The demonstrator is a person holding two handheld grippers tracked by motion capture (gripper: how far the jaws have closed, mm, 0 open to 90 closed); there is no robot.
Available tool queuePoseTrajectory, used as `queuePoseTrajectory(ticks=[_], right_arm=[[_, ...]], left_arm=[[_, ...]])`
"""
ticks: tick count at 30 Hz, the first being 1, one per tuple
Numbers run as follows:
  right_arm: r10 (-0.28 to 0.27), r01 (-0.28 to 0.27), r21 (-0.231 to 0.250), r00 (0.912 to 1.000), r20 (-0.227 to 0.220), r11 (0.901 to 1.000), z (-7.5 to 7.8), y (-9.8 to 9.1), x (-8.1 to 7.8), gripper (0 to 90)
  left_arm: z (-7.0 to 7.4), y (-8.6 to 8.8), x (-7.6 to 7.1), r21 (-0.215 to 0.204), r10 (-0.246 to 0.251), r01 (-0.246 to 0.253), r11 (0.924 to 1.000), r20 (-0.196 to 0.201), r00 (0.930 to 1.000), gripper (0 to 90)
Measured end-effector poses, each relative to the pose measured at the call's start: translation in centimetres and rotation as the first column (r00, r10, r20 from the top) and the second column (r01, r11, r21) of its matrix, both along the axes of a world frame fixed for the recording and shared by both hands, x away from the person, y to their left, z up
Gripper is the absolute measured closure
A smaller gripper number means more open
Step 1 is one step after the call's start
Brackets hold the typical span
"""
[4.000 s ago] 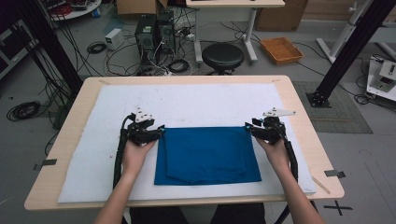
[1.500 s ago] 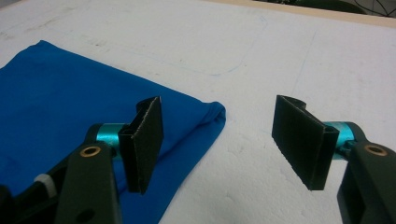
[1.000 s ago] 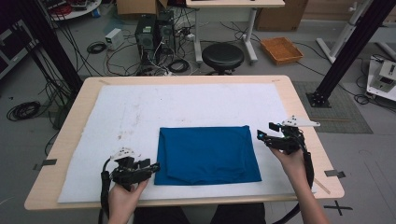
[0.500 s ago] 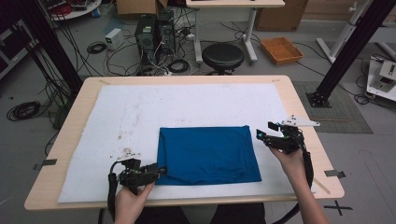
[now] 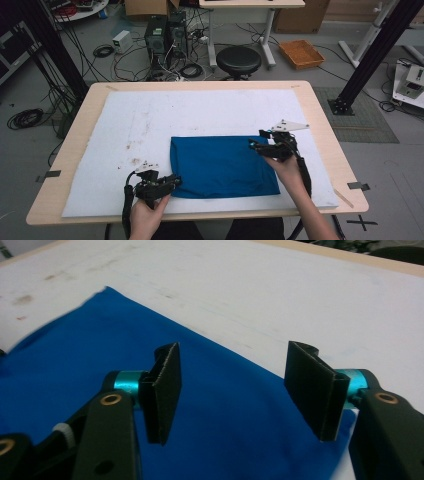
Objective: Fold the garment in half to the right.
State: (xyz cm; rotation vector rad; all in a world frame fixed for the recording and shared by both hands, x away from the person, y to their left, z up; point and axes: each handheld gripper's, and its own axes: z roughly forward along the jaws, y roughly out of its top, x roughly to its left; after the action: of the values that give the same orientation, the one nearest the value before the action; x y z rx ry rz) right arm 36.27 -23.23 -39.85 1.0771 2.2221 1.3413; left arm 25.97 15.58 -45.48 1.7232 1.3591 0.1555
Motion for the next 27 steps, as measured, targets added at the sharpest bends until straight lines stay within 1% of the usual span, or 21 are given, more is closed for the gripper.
queuePoseTrajectory(ticks=[1, 2, 5, 6, 9, 12, 14, 15, 17, 19, 20, 21, 23, 25, 27], right_arm=[[0.012, -0.012, 0.008, 0.9999, 0.001, 0.9999, 0.0, 0.8, 0.2, 41.8], [0.021, -0.021, 0.012, 0.9997, -0.009, 0.9997, 0.0, 1.6, 0.4, 42.1], [0.048, -0.048, 0.009, 0.9984, -0.031, 0.9988, 0.0, 4.3, 1.2, 43.1], [0.058, -0.058, 0.006, 0.9978, -0.032, 0.9983, 0.0, 5.2, 1.5, 43.3], [0.086, -0.085, 0.021, 0.9945, -0.061, 0.9962, -0.1, 7.7, 2.4, 46.9], [0.12, -0.118, 0.033, 0.9898, -0.076, 0.9925, -0.3, 10.3, 3.3, 54.1], [0.139, -0.136, 0.038, 0.9868, -0.083, 0.99, -0.5, 12.1, 3.9, 58.7], [0.144, -0.139, 0.052, 0.985, -0.095, 0.9889, -0.6, 13.1, 4.3, 60.3], [0.16, -0.154, 0.054, 0.9797, -0.121, 0.9865, -0.9, 15.1, 5.0, 61.7], [0.168, -0.165, 0.033, 0.9775, -0.127, 0.9857, -1.1, 17.1, 5.6, 62.4], [0.174, -0.173, 0.019, 0.9747, -0.14, 0.9847, -1.2, 18.1, 5.8, 62.7], [0.182, -0.182, 0.009, 0.9728, -0.144, 0.9832, -1.3, 18.8, 6.0, 62.7], [0.184, -0.19, -0.03, 0.9733, -0.137, 0.9814, -1.6, 20.8, 6.3, 62.7], [0.195, -0.208, -0.077, 0.9702, -0.144, 0.9752, -1.9, 22.5, 6.5, 62.9], [0.205, -0.223, -0.11, 0.966, -0.158, 0.9686, -2.3, 24.0, 6.5, 64.1]], left_arm=[[0.0, 0.0, 0.0, 0.007, 0.0, 0.0, 1.0, 0.004, 1.0, 72.5], [0.0, -0.1, 0.0, 0.011, -0.001, 0.001, 0.9999, 0.006, 1.0, 73.2], [0.0, -0.2, 0.0, 0.022, -0.007, 0.007, 0.9997, 0.008, 0.9999, 76.1], [0.0, -0.3, -0.1, 0.022, -0.008, 0.007, 0.9997, 0.009, 0.9999, 77.9], [0.0, -0.5, -0.1, 0.042, -0.016, 0.015, 0.999, 0.02, 0.9997, 80.1], [0.1, -0.7, 0.0, 0.052, -0.018, 0.016, 0.9985, 0.024, 0.9996, 80.9], [0.1, -0.7, 0.0, 0.05, -0.016, 0.015, 0.9986, 0.024, 0.9996, 81.1], [0.1, -0.7, 0.0, 0.051, -0.017, 0.016, 0.9985, 0.024, 0.9996, 81.1], [0.0, -0.6, 0.0, 0.05, -0.019, 0.018, 0.9986, 0.026, 0.9995, 81.1], [0.0, -0.6, 0.0, 0.047, -0.02, 0.019, 0.9987, 0.025, 0.9995, 81.0], [0.0, -0.6, 0.0, 0.044, -0.02, 0.019, 0.9989, 0.022, 0.9996, 81.0], [0.0, -0.5, 0.0, 0.043, -0.025, 0.024, 0.9988, 0.022, 0.9994, 81.0], [0.0, -0.5, 0.0, 0.04, -0.025, 0.024, 0.9989, 0.021, 0.9995, 81.0], [0.0, -0.5, -0.1, 0.043, -0.029, 0.028, 0.9987, 0.027, 0.9992, 81.0], [0.0, -0.5, -0.1, 0.046, -0.03, 0.028, 0.9986, 0.03, 0.9991, 81.0]])
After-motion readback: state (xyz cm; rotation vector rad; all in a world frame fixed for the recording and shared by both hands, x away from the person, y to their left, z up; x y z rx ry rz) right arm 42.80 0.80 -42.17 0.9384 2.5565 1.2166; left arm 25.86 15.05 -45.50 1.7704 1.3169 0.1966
